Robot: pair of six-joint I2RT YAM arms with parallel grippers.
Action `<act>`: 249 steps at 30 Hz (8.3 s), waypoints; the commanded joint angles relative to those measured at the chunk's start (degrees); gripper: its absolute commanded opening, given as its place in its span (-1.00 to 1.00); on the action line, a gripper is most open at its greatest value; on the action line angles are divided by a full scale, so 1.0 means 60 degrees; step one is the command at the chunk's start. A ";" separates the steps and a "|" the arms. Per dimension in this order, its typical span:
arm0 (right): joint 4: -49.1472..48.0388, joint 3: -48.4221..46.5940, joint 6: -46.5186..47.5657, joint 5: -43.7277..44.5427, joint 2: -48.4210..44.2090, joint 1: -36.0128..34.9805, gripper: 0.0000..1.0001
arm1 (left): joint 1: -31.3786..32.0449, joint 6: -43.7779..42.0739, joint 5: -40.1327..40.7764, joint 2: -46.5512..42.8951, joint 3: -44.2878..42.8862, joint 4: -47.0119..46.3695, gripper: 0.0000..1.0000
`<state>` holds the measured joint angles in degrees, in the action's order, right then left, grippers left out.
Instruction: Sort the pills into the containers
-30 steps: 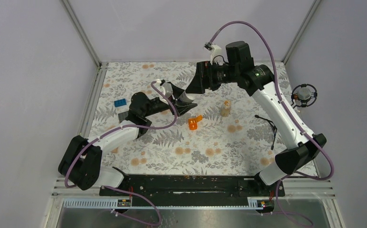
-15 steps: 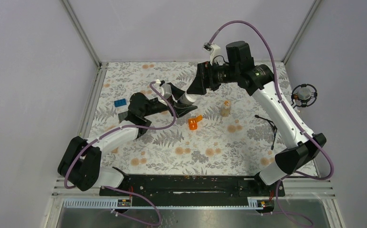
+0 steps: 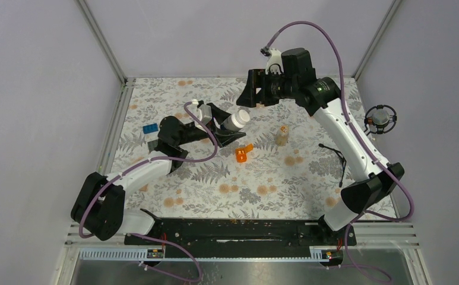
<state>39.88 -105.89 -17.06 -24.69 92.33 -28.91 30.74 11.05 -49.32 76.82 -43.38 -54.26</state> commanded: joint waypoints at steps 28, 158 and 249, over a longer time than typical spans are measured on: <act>-0.2150 0.1660 0.0681 -0.3971 -0.1207 0.0318 0.92 | -0.0114 0.0268 -0.0297 -0.0206 -0.0344 -0.0668 -1.00; 0.0005 0.0068 0.3617 -0.2179 -0.0447 -0.0778 -0.38 | -0.0491 0.1985 -0.1547 0.0540 -0.0196 -0.2149 -1.00; -0.2422 0.1447 -0.0356 -0.0826 -0.0844 -0.0268 0.87 | -0.0304 0.1819 -0.3551 -0.0073 -0.0963 0.0223 -1.00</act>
<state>33.58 -98.00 -8.47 -37.30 85.91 -30.92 28.42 21.47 -65.12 78.78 -48.84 -47.99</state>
